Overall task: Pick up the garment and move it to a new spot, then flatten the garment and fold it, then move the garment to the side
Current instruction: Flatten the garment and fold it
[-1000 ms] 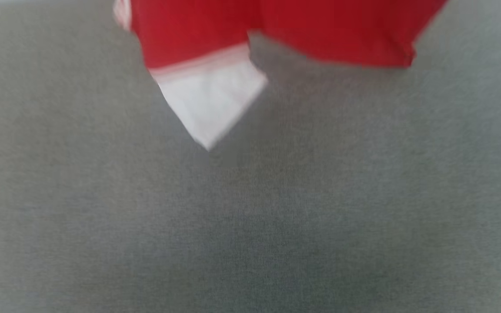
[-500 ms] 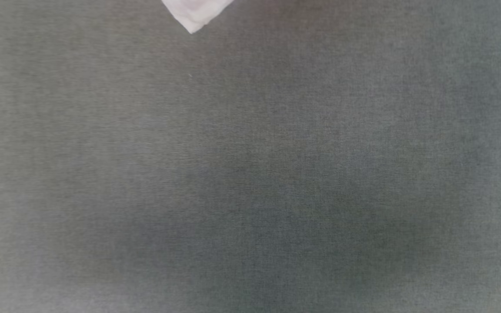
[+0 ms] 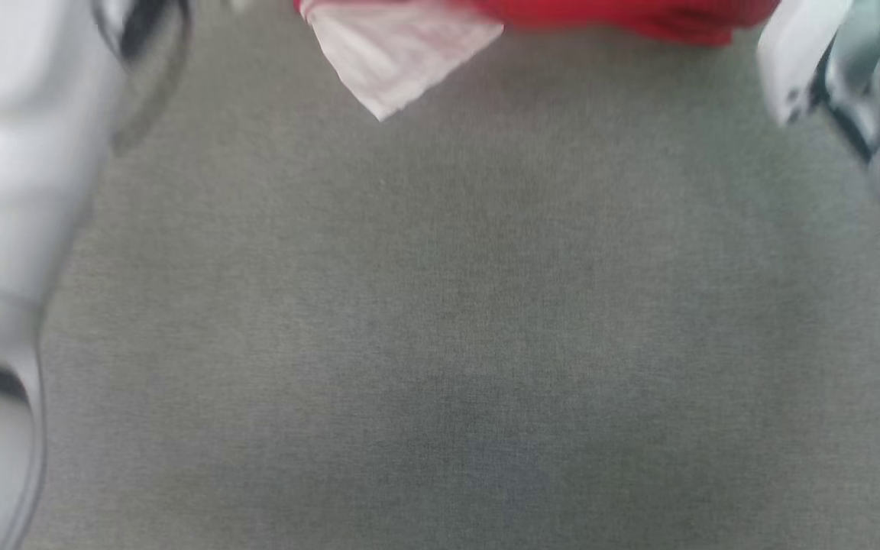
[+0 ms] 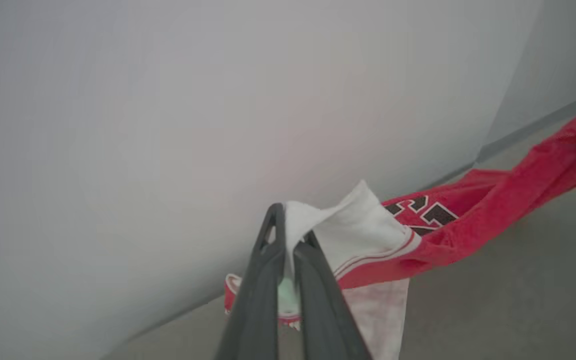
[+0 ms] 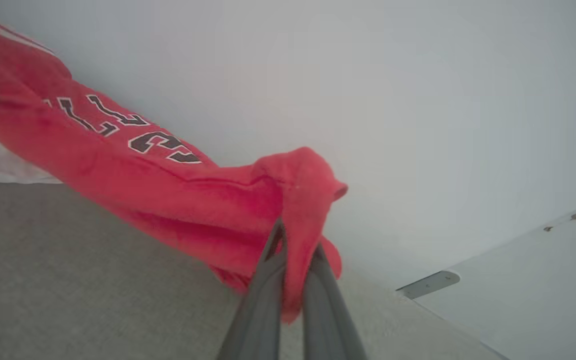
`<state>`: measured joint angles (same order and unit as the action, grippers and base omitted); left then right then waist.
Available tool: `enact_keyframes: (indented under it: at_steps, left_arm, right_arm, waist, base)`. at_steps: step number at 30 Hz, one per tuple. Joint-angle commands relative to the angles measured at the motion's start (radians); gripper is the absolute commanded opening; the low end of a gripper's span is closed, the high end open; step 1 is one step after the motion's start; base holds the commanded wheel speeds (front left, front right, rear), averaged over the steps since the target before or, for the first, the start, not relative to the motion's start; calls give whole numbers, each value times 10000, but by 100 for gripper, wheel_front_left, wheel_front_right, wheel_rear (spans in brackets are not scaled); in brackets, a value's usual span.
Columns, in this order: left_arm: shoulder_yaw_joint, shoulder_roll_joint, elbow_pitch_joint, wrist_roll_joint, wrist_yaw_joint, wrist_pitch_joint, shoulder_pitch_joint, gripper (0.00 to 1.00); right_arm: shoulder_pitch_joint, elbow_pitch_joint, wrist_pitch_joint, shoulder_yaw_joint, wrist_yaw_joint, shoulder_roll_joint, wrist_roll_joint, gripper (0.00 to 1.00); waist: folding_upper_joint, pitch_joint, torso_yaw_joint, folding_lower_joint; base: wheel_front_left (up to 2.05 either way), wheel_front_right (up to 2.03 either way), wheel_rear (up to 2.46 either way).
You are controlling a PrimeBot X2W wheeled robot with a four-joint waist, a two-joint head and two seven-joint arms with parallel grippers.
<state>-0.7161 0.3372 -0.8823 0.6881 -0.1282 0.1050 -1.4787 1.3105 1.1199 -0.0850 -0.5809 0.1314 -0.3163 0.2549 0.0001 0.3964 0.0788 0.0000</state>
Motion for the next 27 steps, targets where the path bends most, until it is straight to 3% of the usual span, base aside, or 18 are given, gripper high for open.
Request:
enact_keyframes:
  at_steps: [1,7,9,17,21,27]
  left_arm:
    - [-169,289,383,362,-10,463,568,0]
    - [-617,1215,2389,1394,19,2217,2705,0]
    - [-664,1604,3271,1679,273,2725,3480,0]
    - [-753,3456,7690,2301,2223,4053,6694,0]
    - [-776,4184,9508,2620,3261,4221,8252,0]
    - [-942,4964,11089,2935,4229,4169,10100,0]
  right_arm:
    - [-491,-308,186,-328,-14,-140,488,0]
    - [-2238,-2524,1338,-1776,-15,-1311,2962,0]
    - [-2783,-3451,1798,-2277,-14,-1897,3617,0]
    - [-4685,-6633,2666,-3136,-14,-4126,5577,0]
    - [-5664,-7497,2755,-3048,-14,-4742,6250,0]
    - [-7046,-8489,2851,-2982,-14,-5416,6914,0]
  waist:
    - [-1,-538,135,0]
    - [-1,-1159,234,0]
    - [-1,-1309,228,0]
    - [-1,-1651,189,0]
    - [-1,-1772,169,0]
    - [-1,-1871,146,0]
  base:
    - [0,0,0]
    - [0,0,0]
    - [0,0,0]
    - [0,0,0]
    - [0,0,0]
    - [0,0,0]
